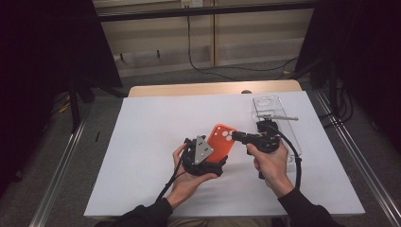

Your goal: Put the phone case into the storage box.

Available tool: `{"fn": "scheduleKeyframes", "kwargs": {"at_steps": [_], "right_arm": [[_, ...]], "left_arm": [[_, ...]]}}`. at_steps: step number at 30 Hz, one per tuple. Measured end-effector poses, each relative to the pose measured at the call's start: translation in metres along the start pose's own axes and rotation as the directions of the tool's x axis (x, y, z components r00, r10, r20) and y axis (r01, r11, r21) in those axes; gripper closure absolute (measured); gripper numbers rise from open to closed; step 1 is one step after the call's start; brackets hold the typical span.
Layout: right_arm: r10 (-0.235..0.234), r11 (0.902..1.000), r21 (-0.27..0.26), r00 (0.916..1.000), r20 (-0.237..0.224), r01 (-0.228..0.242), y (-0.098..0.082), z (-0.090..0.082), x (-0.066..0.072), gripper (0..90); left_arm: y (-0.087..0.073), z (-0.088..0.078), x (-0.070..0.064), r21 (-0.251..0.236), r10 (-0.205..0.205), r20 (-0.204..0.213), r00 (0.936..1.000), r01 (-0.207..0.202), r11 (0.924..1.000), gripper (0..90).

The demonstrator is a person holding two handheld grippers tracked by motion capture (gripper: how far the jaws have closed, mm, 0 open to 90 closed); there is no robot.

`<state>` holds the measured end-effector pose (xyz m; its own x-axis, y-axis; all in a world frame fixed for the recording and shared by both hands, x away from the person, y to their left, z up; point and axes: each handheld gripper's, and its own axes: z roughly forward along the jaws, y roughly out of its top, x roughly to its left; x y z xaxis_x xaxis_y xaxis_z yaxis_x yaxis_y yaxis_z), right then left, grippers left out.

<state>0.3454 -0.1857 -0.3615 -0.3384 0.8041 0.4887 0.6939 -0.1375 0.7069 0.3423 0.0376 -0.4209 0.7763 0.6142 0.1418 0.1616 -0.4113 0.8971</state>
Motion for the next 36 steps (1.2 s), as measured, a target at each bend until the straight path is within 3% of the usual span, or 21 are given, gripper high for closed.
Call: {"fn": "scheduleKeyframes", "kwargs": {"at_steps": [9,12,16,23,32,36], "right_arm": [[-0.023,0.9995,-0.022,0.9994,0.025,0.024,0.002,-0.003,-0.003,83.9],[-0.027,0.9992,-0.030,0.9993,0.024,0.028,0.003,-0.004,-0.004,83.9],[-0.040,0.9985,-0.037,0.9987,0.031,0.041,0.003,-0.006,-0.004,83.9],[-0.082,0.9957,-0.041,0.9958,0.042,0.083,0.005,-0.009,-0.004,83.9],[-0.084,0.9946,-0.058,0.9954,0.046,0.086,0.007,-0.014,-0.011,83.9],[-0.090,0.9928,-0.075,0.9945,0.054,0.094,0.008,-0.017,-0.013,83.9]], "left_arm": [[0.000,-0.007,0.003,-0.050,-0.018,0.025,0.9995,0.019,0.9986,2.1],[0.000,-0.011,0.006,-0.054,-0.013,0.012,0.9999,0.013,0.9985,2.1],[0.000,-0.015,0.011,-0.081,-0.040,0.024,0.9989,0.042,0.9958,2.1],[-0.003,-0.025,0.020,-0.087,-0.061,0.003,0.9981,0.061,0.9943,2.1],[-0.012,-0.037,0.029,-0.101,-0.084,-0.030,0.9960,0.081,0.9916,2.4],[-0.017,-0.040,0.032,-0.133,-0.088,-0.031,0.9956,0.083,0.9877,3.0]]}}
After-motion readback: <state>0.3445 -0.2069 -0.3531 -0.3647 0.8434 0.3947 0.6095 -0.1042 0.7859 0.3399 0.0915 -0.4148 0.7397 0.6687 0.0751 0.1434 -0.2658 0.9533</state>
